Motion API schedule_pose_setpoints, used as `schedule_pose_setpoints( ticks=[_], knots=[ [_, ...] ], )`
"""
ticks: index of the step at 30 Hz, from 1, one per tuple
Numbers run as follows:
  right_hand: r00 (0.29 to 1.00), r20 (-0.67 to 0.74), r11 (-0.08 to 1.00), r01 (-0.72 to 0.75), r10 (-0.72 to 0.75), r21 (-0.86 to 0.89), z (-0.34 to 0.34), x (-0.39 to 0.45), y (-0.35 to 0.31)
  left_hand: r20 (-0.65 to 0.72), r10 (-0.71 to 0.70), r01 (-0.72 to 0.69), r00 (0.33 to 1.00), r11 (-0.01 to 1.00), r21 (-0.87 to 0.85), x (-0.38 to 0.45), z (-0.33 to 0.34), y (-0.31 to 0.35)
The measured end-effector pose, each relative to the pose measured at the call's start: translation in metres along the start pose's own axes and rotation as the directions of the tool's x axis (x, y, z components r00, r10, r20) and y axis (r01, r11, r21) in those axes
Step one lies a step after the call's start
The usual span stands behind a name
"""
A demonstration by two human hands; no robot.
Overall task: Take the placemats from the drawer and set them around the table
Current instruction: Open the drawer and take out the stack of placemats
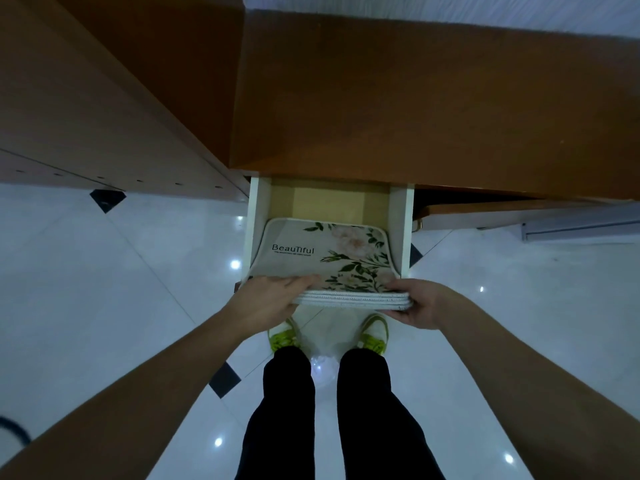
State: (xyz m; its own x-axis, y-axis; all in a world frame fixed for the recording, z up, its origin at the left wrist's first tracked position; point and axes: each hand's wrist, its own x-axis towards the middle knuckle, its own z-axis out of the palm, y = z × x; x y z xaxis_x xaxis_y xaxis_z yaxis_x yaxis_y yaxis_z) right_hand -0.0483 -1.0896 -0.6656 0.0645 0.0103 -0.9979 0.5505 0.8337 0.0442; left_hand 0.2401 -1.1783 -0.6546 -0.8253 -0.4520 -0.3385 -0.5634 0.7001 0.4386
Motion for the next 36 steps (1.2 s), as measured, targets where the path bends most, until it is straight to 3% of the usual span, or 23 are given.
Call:
schedule_pose_setpoints(
  ticks=[3, 16, 18, 20, 22, 24, 26, 28, 29, 30, 31, 36],
  knots=[
    [1.0, -0.025, 1.0, 0.007, -0.006, 0.025, -0.001, 0.001, 0.017, 0.048, -0.01, 0.011, 0.999, 1.0, -0.028, -0.005, 0.003, 0.003],
    [0.987, -0.016, 0.983, 0.158, -0.157, 0.09, -0.004, -0.004, 0.052, -0.124, 0.093, -0.092, 0.988, 0.996, 0.011, -0.033, 0.012, 0.021],
    [0.983, -0.004, 0.979, 0.184, -0.184, 0.091, -0.005, -0.005, 0.054, -0.169, 0.053, -0.047, 0.984, 0.998, 0.039, -0.037, 0.013, 0.022],
    [0.978, 0.016, 0.974, 0.207, -0.21, 0.094, -0.005, -0.007, 0.058, -0.247, -0.134, 0.131, 0.96, 0.991, -0.027, -0.04, 0.011, 0.021],
    [0.97, 0.032, 0.967, 0.237, -0.241, 0.089, -0.007, -0.01, 0.065, -0.23, -0.488, 0.458, 0.842, 0.872, -0.175, -0.043, 0.005, 0.017],
    [0.96, 0.052, 0.958, 0.269, -0.275, 0.094, -0.009, -0.013, 0.074, -0.144, -0.767, 0.707, 0.625, 0.635, -0.312, -0.048, 0.0, 0.007],
    [0.95, 0.075, 0.949, 0.296, -0.304, 0.11, -0.012, -0.016, 0.085, 0.114, -0.896, 0.827, 0.429, 0.339, -0.449, -0.053, -0.006, -0.001],
    [0.942, 0.083, 0.941, 0.313, -0.325, 0.13, -0.016, -0.019, 0.095, 0.503, -0.813, 0.792, 0.295, -0.087, -0.605, -0.053, -0.009, -0.008],
    [0.94, 0.086, 0.938, 0.318, -0.331, 0.137, -0.017, -0.021, 0.1, 0.66, -0.689, 0.716, 0.3, -0.295, -0.633, -0.054, -0.009, -0.011],
    [0.936, 0.097, 0.936, 0.324, -0.339, 0.14, -0.019, -0.023, 0.104, 0.737, -0.581, 0.653, 0.345, -0.415, -0.633, -0.055, -0.008, -0.014],
    [0.93, 0.118, 0.933, 0.33, -0.347, 0.143, -0.021, -0.025, 0.109, 0.759, -0.515, 0.621, 0.397, -0.459, -0.636, -0.056, -0.006, -0.016],
    [0.907, 0.185, 0.923, 0.354, -0.378, 0.149, -0.031, -0.045, 0.129, 0.74, -0.415, 0.673, 0.529, -0.327, -0.664, -0.066, -0.004, -0.017]
  ],
)
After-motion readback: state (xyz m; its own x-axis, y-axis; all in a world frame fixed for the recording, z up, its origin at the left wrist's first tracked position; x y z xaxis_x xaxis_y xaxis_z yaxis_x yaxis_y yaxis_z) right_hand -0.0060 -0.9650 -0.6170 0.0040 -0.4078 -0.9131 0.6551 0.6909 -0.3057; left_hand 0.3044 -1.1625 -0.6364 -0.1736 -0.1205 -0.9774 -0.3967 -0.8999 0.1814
